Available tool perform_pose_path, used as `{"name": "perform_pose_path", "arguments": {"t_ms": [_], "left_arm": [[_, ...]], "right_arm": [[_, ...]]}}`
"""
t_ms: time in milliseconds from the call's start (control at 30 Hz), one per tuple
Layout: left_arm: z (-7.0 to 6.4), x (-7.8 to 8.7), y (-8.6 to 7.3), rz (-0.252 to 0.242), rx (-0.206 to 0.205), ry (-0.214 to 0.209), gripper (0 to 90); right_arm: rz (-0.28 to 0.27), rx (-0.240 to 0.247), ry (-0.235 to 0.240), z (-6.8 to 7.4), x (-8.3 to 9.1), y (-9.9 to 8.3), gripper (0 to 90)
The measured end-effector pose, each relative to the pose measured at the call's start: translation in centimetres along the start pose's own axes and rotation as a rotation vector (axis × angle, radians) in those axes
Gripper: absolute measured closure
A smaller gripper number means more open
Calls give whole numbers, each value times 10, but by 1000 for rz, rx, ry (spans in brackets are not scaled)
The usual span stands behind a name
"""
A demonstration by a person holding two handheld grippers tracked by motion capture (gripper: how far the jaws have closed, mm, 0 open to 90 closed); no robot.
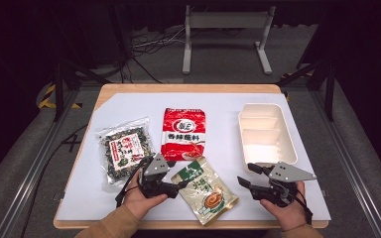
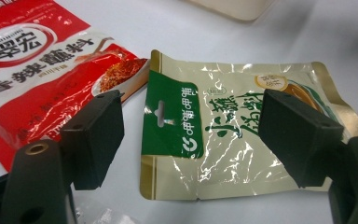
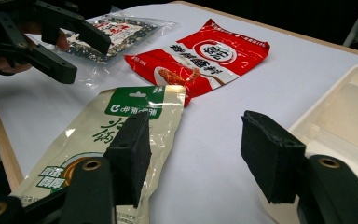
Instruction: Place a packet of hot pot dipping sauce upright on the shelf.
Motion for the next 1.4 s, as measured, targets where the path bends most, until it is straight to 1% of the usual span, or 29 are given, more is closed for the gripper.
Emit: {"name": "perform_pose_path", "arguments": {"t_ms": [67, 233, 333, 433, 500, 567, 700, 733, 800, 833, 867, 900, 1133, 1233, 1267, 1333, 1367, 1400], "left_arm": [[2, -5, -1, 12, 1, -3, 229], [9, -17, -3, 37, 27, -7, 227], [11, -23, -4, 49, 49, -23, 220], [13, -26, -5, 64, 52, -25, 220], [13, -30, -6, 70, 67, -31, 218], [15, -33, -7, 90, 72, -35, 213], [17, -39, -11, 121, 93, -31, 203], [18, -39, -12, 130, 92, -26, 202], [19, -40, -12, 130, 100, -29, 202], [20, -41, -13, 138, 108, -33, 202], [20, -43, -14, 138, 125, -47, 202], [21, -44, -15, 149, 131, -53, 202], [20, -43, -14, 144, 128, -67, 214], [17, -43, -14, 149, 124, -94, 256], [15, -43, -14, 149, 117, -95, 277], [14, -42, -13, 156, 83, -74, 295], [14, -42, -13, 153, 72, -58, 314], [14, -41, -12, 152, 66, -52, 338]], "right_arm": [[5, 1, 0, 1, 0, -1, 429], [11, 11, 3, 3, -1, -2, 421], [14, 11, 7, 4, -2, -3, 419], [22, 14, 11, 6, -3, -4, 415], [26, 16, 13, 6, -4, -5, 413], [29, 17, 17, 7, -5, -5, 411], [32, 21, 24, 8, -6, -6, 410], [33, 22, 24, 8, -6, -6, 410], [34, 23, 25, 9, -6, -6, 410], [34, 24, 27, 9, -6, -6, 410], [36, 25, 27, 9, -7, -6, 409], [37, 24, 31, 10, -7, -6, 409], [41, 30, 42, 11, -8, -7, 407], [41, 30, 43, 11, -8, -7, 404], [40, 31, 43, 11, -8, -7, 404], [40, 31, 42, 11, -8, -7, 404], [41, 32, 41, 11, -8, -7, 404], [40, 33, 41, 11, -8, -7, 405]]}}
Point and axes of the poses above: each handheld gripper's, and its own axes: x roughly backward along the jaws, y roughly out of its top, z roughly to its left, the point moved 6 cm from there along -x, roughly forward along the jaws, and after that the axes turned 9 degrees about -y, right-handed, at the moved point
